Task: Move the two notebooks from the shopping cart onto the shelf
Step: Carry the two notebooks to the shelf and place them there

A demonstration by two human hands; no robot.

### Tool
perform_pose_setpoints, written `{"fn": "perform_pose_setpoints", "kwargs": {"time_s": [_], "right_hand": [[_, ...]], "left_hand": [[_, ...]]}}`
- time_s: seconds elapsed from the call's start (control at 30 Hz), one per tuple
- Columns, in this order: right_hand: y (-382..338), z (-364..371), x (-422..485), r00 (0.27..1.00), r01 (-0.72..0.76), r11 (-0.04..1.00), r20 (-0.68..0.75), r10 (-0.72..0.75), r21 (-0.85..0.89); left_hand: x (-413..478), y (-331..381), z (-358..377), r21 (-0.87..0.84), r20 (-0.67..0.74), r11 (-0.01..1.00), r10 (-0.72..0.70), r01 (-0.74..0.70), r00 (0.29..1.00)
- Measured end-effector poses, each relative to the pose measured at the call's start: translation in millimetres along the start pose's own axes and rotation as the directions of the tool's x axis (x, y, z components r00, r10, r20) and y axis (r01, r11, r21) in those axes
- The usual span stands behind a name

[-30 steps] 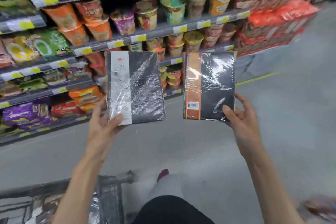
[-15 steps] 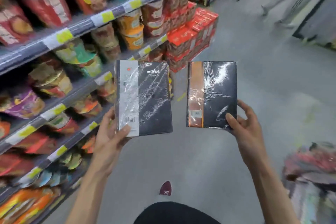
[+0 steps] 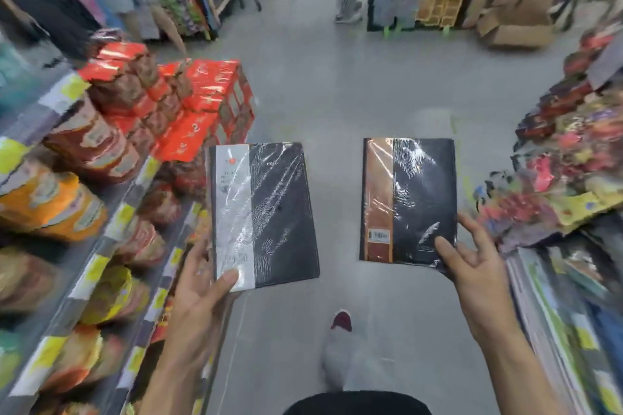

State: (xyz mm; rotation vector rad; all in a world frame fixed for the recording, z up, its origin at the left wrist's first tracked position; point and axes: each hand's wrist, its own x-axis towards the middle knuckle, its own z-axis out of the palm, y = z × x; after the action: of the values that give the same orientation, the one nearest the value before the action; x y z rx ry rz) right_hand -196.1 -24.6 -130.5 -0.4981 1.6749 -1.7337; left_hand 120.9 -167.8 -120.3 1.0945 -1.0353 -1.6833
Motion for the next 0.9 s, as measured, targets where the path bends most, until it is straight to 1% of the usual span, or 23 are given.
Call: {"fn": "perform_pose_setpoints", "kwargs": {"time_s": [0.1, 0.23, 0.37, 0.47, 0.57, 0.67, 0.77, 0.9], "right_hand": [[5, -6, 27, 0.992, 0.0, 0.999, -0.124, 0.007, 0.054], [5, -13, 61, 0.965, 0.006, 0.993, -0.26, 0.025, 0.115], [2, -22, 86, 0.923, 0.006, 0.988, -0.381, 0.054, 0.153], [0, -33, 86, 0.862, 0.041, 0.984, -0.504, 0.052, 0.173], [-2, -44, 81, 0.755, 0.078, 0.979, -0.653, 0.066, 0.189], [-1, -56, 73, 0.619, 0.102, 0.977, -0.781, 0.085, 0.187], [2, -66, 66, 0.497, 0.133, 0.971, -0.861, 0.109, 0.2], [12, -71, 62, 0.344, 0.145, 0.965, -0.925, 0.159, 0.22]], "left_hand": [[62, 3, 34, 0.06, 0.105, 0.997, -0.047, 0.041, 0.993], [137, 8, 92, 0.199, 0.263, 0.979, -0.089, 0.036, 0.961], [196, 8, 149, 0.271, 0.414, 0.96, -0.185, 0.073, 0.892], [223, -1, 194, 0.305, 0.499, 0.946, -0.254, 0.106, 0.828], [249, -14, 237, 0.38, 0.612, 0.917, -0.35, 0.124, 0.71], [271, -32, 279, 0.477, 0.689, 0.874, -0.439, 0.094, 0.577], [284, -52, 327, 0.536, 0.758, 0.844, -0.491, 0.018, 0.429], [293, -84, 390, 0.583, 0.791, 0.813, -0.568, 0.004, 0.228]]}}
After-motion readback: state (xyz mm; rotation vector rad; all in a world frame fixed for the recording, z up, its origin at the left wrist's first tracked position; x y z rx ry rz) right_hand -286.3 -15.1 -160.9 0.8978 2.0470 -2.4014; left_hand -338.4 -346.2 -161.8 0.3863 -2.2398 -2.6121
